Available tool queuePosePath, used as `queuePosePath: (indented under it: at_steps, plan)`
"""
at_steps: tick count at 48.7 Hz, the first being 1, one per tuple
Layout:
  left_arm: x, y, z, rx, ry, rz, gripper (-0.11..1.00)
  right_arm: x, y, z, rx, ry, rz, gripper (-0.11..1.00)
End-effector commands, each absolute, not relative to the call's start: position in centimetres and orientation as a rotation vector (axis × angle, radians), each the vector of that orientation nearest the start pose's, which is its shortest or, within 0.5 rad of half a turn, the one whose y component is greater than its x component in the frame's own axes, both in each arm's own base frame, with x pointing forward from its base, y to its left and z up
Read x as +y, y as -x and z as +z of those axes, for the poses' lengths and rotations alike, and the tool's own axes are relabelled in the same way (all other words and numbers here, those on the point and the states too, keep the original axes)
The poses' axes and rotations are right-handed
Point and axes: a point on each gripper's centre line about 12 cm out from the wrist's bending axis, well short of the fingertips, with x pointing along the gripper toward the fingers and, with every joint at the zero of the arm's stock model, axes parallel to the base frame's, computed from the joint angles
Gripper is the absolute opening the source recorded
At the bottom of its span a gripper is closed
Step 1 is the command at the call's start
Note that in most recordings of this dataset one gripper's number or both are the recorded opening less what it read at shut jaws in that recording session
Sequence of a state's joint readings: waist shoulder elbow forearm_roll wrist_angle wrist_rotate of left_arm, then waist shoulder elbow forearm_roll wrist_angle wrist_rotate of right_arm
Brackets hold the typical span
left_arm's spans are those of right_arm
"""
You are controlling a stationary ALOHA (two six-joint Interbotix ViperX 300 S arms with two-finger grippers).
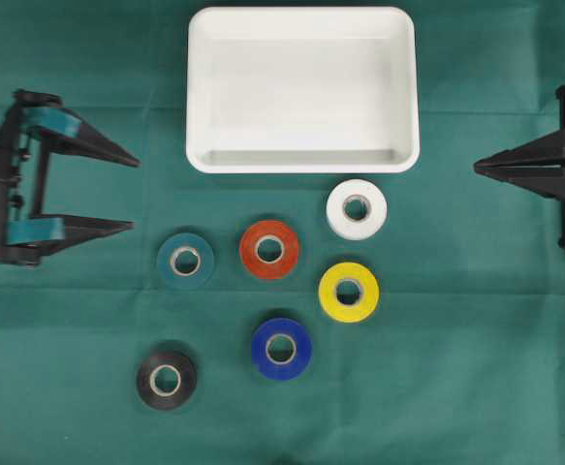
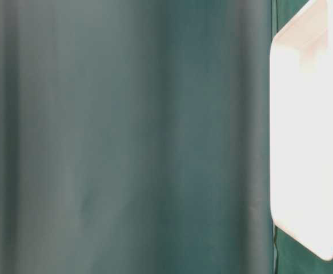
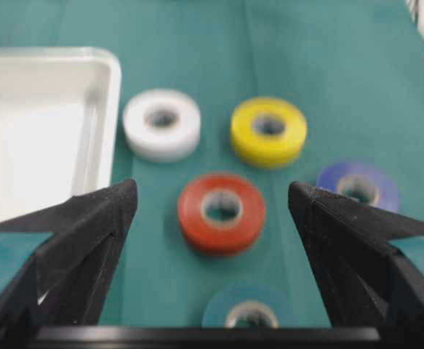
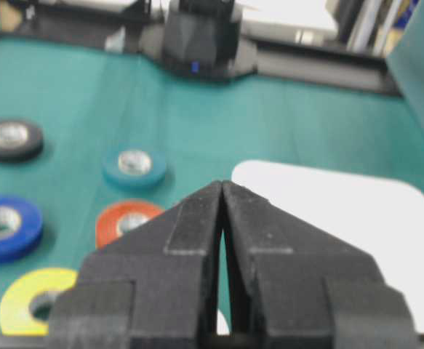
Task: Put the tape into the white case with the left arm.
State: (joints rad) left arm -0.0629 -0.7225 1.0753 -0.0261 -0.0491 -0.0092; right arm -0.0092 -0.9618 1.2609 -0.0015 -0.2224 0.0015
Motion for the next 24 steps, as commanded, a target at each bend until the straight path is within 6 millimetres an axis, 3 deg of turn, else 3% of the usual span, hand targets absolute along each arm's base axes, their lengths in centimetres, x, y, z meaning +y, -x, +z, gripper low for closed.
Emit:
queuePosePath:
  at_steps: [1,11,24]
  plan:
    - [-1.5,-25.3,25.6,0.340,0.031,-0.050,1.00,-0.4,-19.2,24.6,0.106,-0.004,-0.019,-0.09]
    - [-1.6,-26.9,24.9,0.421,0.029,-0.050,1.00,-0.4,-18.1,22.0,0.224,-0.004,-0.021,-0.09]
    - [-1.6,-27.4,24.7,0.444,0.028,-0.050,0.99,-0.3,-16.2,18.7,0.367,-0.005,-0.022,-0.09]
